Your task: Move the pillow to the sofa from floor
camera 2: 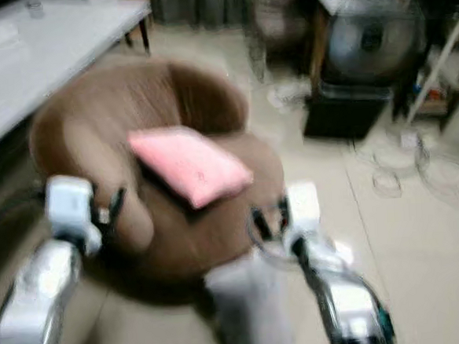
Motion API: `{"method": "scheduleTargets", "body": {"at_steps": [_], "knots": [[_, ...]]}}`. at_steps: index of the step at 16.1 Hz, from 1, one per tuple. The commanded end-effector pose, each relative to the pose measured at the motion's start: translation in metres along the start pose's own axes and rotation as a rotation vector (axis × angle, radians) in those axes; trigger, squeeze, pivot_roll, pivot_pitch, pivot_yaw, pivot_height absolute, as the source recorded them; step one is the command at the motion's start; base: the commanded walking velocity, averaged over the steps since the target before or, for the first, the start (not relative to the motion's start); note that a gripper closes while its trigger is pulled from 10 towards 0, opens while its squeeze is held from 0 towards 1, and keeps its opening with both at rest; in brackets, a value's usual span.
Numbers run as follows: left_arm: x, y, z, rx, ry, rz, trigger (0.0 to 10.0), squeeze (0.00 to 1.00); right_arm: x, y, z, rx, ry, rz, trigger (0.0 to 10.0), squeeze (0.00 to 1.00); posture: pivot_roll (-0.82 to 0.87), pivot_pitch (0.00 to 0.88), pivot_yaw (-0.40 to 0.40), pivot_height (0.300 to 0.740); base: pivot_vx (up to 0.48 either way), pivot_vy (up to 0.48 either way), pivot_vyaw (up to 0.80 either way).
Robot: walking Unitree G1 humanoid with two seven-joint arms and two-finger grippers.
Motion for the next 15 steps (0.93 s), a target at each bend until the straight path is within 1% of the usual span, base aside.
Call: {"method": "scheduleTargets", "body": {"at_steps": [1,3,5,7,11,12,15], "knots": [[0.0003,0.0023,0.001,0.029,0.0,0.011,10.0,0.0,0.003,0.0057,0.0046,-0.015,-0.012,0.019,10.0,0.0,0.11,0.0,-0.019,0.74,0.0,-0.48,0.0],[0.0008,0.0017,0.0007,0.024,0.001,0.009,10.0,0.0,0.0037,0.0058,0.0046,-0.019,-0.01,0.021,10.0,0.0,0.11,0.0,-0.017,0.74,0.0,-0.48,0.0],[0.0016,0.0035,0.0007,-0.003,0.0,0.025,10.0,0.0,0.003,0.004,0.004,-0.019,-0.01,0.015,10.0,0.0,0.11,0.0,-0.015,0.74,0.0,0.0,0.0],[0.0025,0.0045,0.0007,0.007,0.006,0.03,10.0,0.0,0.0023,0.0034,0.0019,-0.024,-0.003,0.012,10.0,0.0,0.11,0.0,-0.012,0.74,0.0,0.0,0.0],[0.0034,0.0031,0.0028,-0.008,-0.01,0.023,10.0,0.0,0.0025,0.0031,0.0024,-0.028,-0.003,0.01,10.0,0.0,0.11,0.0,-0.01,0.74,0.0,0.0,0.0],[0.0039,0.0014,0.003,-0.015,-0.014,0.017,10.0,0.0,0.003,0.0021,0.0036,-0.043,-0.001,0.011,10.0,0.0,0.11,0.0,-0.013,0.74,0.0,0.0,0.0],[0.0044,-0.0008,0.0039,-0.025,-0.023,0.005,10.0,0.0,0.0049,-0.0004,0.0057,-0.057,0.001,0.009,10.0,0.0,0.11,0.0,-0.02,0.74,0.286,0.0,0.0]]}}
Point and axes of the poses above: a point about 5 cm out from each wrist's last joint towards the gripper, its own x axis pointing out of the wrist towards the gripper, its own z axis along the axis of the wrist's last joint, y = z × x, the point moved 2 cm from there along x, pointing out of the wrist towards the gripper, and after that the axes turned 14 degrees about x, right-handed, at the moved point
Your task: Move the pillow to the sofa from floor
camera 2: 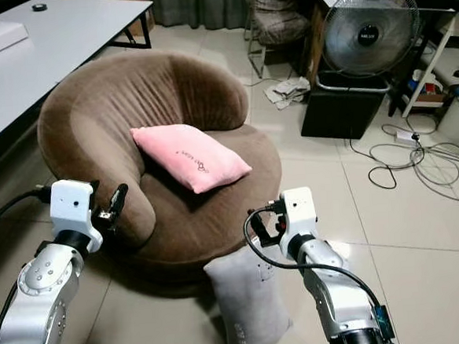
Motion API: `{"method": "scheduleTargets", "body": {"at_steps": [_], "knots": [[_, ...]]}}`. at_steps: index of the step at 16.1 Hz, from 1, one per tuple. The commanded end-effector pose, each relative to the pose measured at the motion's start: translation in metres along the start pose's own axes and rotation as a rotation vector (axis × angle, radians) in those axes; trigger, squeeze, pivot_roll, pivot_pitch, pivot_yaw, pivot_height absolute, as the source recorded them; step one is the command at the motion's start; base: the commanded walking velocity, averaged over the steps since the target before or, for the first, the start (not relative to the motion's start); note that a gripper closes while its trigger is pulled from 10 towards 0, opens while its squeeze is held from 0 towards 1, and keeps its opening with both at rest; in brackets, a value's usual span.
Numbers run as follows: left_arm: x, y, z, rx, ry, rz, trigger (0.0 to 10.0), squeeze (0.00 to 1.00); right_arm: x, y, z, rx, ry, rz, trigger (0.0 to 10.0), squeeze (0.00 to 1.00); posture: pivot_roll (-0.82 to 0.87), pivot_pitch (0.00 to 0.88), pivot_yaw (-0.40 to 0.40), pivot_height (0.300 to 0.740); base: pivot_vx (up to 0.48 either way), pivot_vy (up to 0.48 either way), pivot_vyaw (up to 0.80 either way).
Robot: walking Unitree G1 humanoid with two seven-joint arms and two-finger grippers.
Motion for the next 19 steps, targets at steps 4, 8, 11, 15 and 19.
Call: {"method": "scheduleTargets", "body": {"at_steps": [4,8,11,15,19], "knots": [[0.0041,0.0004,0.0041,-0.009,-0.017,-0.005,10.0,0.0,0.0037,0.0031,0.0064,-0.057,-0.011,0.022,10.0,0.0,0.11,0.0,-0.02,0.74,0.329,0.0,0.0],[0.0052,0.0017,0.0045,-0.008,-0.019,-0.002,10.0,0.0,0.0047,0.0009,0.006,-0.043,-0.01,0.011,10.0,0.0,0.11,0.0,-0.021,0.74,0.331,0.0,0.0],[0.0057,0.0027,0.0033,-0.005,-0.012,0.007,10.0,0.0,0.0048,-0.0016,0.0057,-0.036,-0.003,0.006,10.0,0.0,0.11,0.0,-0.021,0.74,0.09,0.0,0.0],[0.0065,0.0041,0.0025,-0.007,-0.004,0.021,10.0,0.0,0.0064,-0.0022,0.0059,-0.046,0.001,0.01,10.0,0.0,0.11,0.0,-0.025,0.74,0.0,0.0,0.0],[0.0076,0.0076,0.0047,-0.011,-0.019,0.025,10.0,0.0,0.0085,-0.0022,0.008,-0.086,-0.005,0.012,10.0,0.0,0.11,0.0,-0.024,0.74,0.0,0.0,0.0]]}}
Point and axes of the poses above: a point about 5 cm out from each wrist's last joint towards the gripper, its own x axis pointing out of the wrist towards the gripper, its own z axis along the axis of the wrist's last joint, y = z × x, the point moved 2 cm from there along x, pointing out of the wrist towards the gripper, and after that the axes turned 14 degrees about x, right-handed, at the moved point
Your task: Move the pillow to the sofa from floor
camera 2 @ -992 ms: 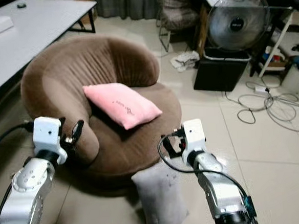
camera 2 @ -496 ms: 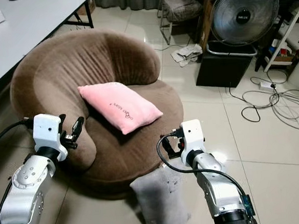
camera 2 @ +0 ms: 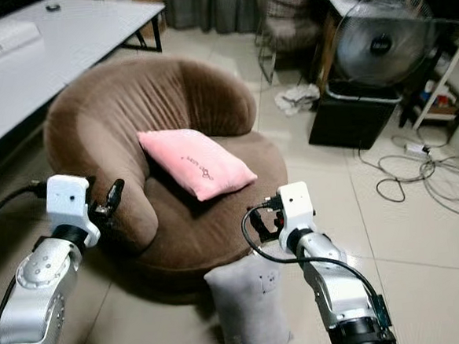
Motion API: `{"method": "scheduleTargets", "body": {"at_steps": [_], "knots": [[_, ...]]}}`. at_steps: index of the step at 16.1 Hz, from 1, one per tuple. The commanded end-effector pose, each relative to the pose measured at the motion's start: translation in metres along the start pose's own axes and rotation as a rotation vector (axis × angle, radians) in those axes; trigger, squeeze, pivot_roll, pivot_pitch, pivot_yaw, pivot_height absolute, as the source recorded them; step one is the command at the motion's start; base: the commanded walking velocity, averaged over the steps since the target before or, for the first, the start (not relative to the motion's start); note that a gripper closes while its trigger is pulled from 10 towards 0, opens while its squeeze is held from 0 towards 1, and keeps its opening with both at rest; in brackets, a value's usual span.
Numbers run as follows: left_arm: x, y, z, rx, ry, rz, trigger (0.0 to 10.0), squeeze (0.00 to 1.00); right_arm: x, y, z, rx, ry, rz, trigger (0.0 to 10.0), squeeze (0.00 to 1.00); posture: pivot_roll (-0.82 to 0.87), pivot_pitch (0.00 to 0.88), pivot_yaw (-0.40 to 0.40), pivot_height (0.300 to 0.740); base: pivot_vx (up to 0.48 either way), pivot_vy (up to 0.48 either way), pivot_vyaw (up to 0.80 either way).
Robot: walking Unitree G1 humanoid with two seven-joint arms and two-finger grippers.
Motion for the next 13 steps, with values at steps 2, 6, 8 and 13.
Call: {"method": "scheduleTargets", "body": {"at_steps": [2,6,8,13], "knots": [[0.0016,-0.0008,0.0045,-0.008,-0.024,-0.006,10.0,0.0,0.0013,-0.0009,0.0034,-0.028,-0.007,0.001,10.0,0.0,0.11,0.0,-0.024,0.74,0.0,0.0,0.27],[0.0013,-0.002,0.0052,-0.019,-0.029,-0.013,10.0,0.0,0.0016,0.0002,0.0036,-0.022,-0.013,0.008,10.0,0.0,0.11,0.0,-0.023,0.74,0.32,0.0,0.75],[0.0012,-0.0017,0.0051,-0.02,-0.03,-0.012,10.0,0.0,0.0014,-0.0031,0.0018,0.009,-0.009,-0.02,10.0,0.0,0.11,0.0,-0.023,0.74,0.339,0.0,0.0],[0.0018,-0.0032,0.0019,-0.008,-0.011,-0.008,10.0,0.0,0.0016,-0.0055,0.0012,-0.001,-0.007,-0.027,10.0,0.0,0.11,0.0,-0.023,0.74,0.0,0.0,0.0]]}}
Point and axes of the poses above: a point about 5 cm out from each wrist's last joint towards the gripper, its own x axis pointing out of the wrist towards the gripper, its own z axis along the axis of the wrist's last joint, y = z × x, the point moved 2 cm from there along x, pointing out of the wrist towards the gripper, and after that the axes turned 14 degrees about x, right-handed, at the moved point
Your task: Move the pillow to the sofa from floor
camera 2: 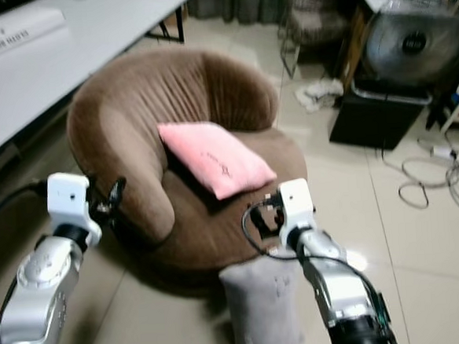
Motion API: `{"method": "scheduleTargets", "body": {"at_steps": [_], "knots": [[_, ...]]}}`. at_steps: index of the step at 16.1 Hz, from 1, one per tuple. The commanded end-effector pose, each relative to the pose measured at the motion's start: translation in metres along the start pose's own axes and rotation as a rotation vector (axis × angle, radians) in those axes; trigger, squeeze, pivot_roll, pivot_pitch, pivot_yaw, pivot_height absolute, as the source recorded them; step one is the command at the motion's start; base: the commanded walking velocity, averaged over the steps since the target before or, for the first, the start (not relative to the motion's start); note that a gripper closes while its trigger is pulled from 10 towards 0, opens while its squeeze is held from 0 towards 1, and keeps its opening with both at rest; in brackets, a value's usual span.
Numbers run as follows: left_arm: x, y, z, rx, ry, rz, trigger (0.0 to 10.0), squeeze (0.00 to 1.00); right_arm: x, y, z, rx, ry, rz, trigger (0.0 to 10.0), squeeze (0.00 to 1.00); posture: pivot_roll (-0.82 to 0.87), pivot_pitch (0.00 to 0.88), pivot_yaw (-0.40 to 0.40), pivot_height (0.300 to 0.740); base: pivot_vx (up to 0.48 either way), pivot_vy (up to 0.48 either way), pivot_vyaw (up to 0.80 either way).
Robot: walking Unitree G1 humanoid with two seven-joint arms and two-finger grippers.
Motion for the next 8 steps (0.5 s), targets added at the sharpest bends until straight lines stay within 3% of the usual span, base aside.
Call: {"method": "scheduleTargets", "body": {"at_steps": [1,8], "knots": [[0.0005,-0.0012,0.0,0.006,0.005,0.0,10.0,0.0,-0.0008,-0.0051,-0.0004,-0.005,-0.003,-0.025,10.0,0.0,0.11,0.0,-0.022,0.74,0.0,0.0,0.0],[-0.0008,-0.0038,-0.0025,0.017,0.01,-0.005,10.0,0.0,0.0021,-0.0099,0.0016,-0.021,-0.006,-0.041,10.0,0.0,0.12,0.0,-0.035,0.74,0.0,0.0,0.0]]}}
Point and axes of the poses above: a point about 5 cm out from each wrist's last joint towards the gripper, its own x axis pointing out of the wrist towards the gripper, its own z axis along the axis of the wrist's last joint, y = z × x, the point moved 2 cm from there along x, pointing out of the wrist towards the gripper, and after that the axes turned 14 degrees about x, right-handed, at the moved point
